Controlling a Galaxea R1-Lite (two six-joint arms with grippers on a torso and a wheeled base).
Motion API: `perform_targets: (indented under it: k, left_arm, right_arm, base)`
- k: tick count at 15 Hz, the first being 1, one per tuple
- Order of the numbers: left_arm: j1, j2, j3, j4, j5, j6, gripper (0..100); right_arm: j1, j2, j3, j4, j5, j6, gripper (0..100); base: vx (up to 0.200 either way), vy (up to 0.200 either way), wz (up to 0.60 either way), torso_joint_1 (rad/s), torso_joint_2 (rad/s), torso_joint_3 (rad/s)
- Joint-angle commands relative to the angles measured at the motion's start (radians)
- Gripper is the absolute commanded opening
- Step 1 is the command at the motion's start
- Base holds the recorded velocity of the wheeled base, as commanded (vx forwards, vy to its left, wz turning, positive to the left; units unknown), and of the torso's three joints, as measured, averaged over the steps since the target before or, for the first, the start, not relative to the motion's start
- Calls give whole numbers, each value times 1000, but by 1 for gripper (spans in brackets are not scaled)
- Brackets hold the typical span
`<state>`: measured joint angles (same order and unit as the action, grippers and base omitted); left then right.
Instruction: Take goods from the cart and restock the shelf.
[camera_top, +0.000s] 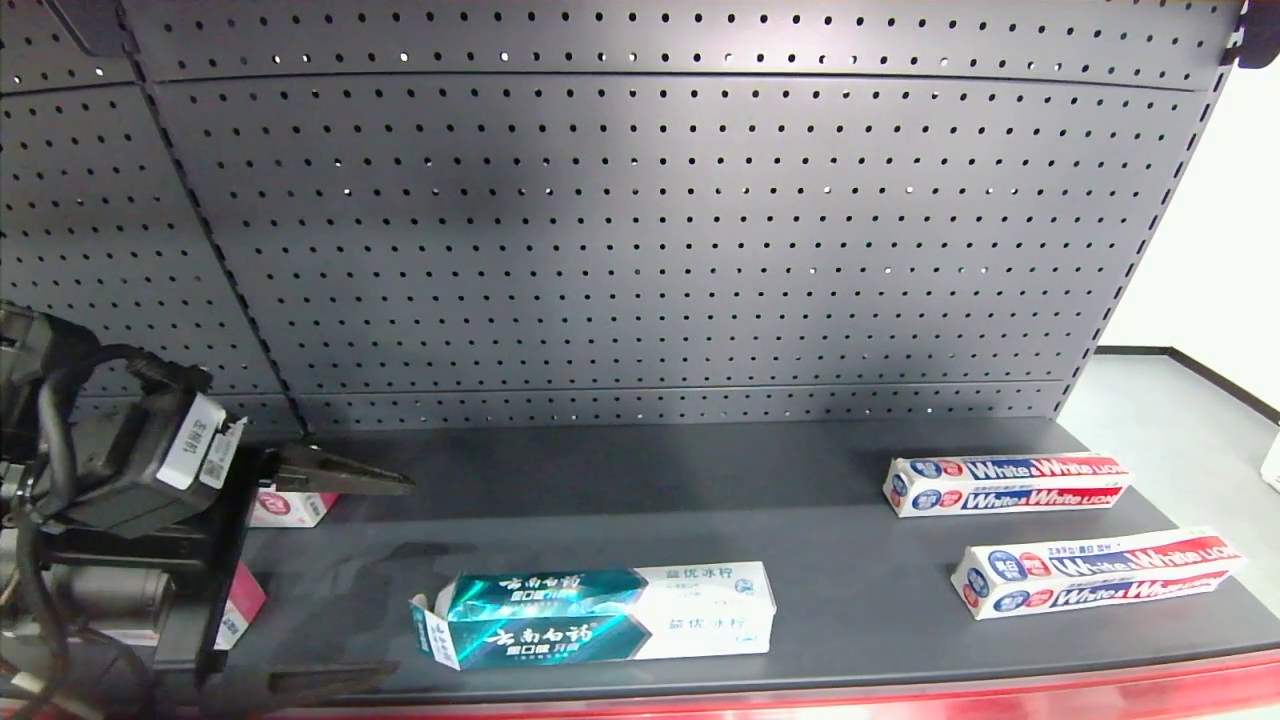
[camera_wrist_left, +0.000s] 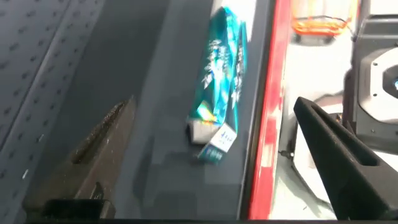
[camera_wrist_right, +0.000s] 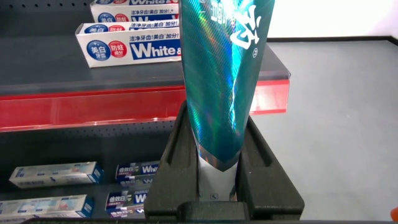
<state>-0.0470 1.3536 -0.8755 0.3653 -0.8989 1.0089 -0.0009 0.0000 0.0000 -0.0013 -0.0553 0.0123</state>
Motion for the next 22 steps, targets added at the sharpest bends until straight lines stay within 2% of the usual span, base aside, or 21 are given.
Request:
perform_targets:
  k: [1, 3, 4, 7, 8, 9, 10, 11, 12, 13, 14, 17, 18, 20, 21, 22]
  left_arm:
    - [61, -80, 10, -2, 0, -49, 100]
    - [127, -140, 29, -3, 0, -104, 100]
    - [180, -188, 61, -6, 8, -105, 100]
    - [251, -260, 90, -6, 45, -90, 100]
    - [279, -272, 84, -6, 45, -99, 100]
    - [299, -284, 82, -6, 46, -128, 100]
    - [303, -298, 81, -8, 66, -196, 100]
    - [300, -309, 76, -17, 144, -276, 100]
    - [296, -309, 69, -28, 296, -411, 100]
    - [271, -297, 69, -65, 466, -513, 100]
    - [231, -291, 84, -146, 571, -584, 100]
    - [190, -292, 190, -353, 790, -685, 100]
    - [156, -292, 237, -442, 851, -737, 100]
    - [61, -301, 291, -540, 943, -854, 100]
    - [38, -317, 296, -545, 973, -885, 100]
    - [30, -357, 303, -542, 989, -892, 100]
  right_arm:
    - [1, 0, 0, 0, 0, 1, 0]
    - [1, 0, 0, 0, 0, 0, 0]
    - [1, 0, 0, 0, 0, 0, 0]
    - [1, 0, 0, 0, 0, 0, 0]
    - [1, 0, 0, 0, 0, 1, 0]
    - [1, 0, 0, 0, 0, 1, 0]
    - [1, 0, 0, 0, 0, 1, 0]
    - [1, 0, 0, 0, 0, 0, 0]
    - [1, 0, 0, 0, 0, 1, 0]
    - [1, 0, 0, 0, 0, 1, 0]
    - [1, 0, 0, 0, 0, 0, 0]
    - [-1, 0, 0, 0, 0, 1, 0]
    - [-1, 0, 0, 0, 0, 1, 0]
    - [1, 0, 0, 0, 0, 1, 0]
    - [1, 0, 0, 0, 0, 1, 0]
    - [1, 0, 0, 0, 0, 0, 0]
  base:
    - [0, 0, 0, 0, 0, 0]
    - [0, 0, 0, 0, 0, 0]
    - [0, 0, 0, 0, 0, 0]
    - [0, 0, 0, 0, 0, 0]
    - [0, 0, 0, 0, 0, 0]
    - [0, 0, 0, 0, 0, 0]
    - [0, 0, 0, 0, 0, 0]
    - [0, 0, 0, 0, 0, 0]
    - [0, 0, 0, 0, 0, 0]
    - [0, 0, 0, 0, 0, 0]
    - [0, 0, 0, 0, 0, 0]
    - [0, 0, 0, 0, 0, 0]
    - [0, 0, 0, 0, 0, 0]
    - [0, 0, 0, 0, 0, 0]
    - [0, 0, 0, 0, 0, 0]
    - [0, 0, 0, 0, 0, 0]
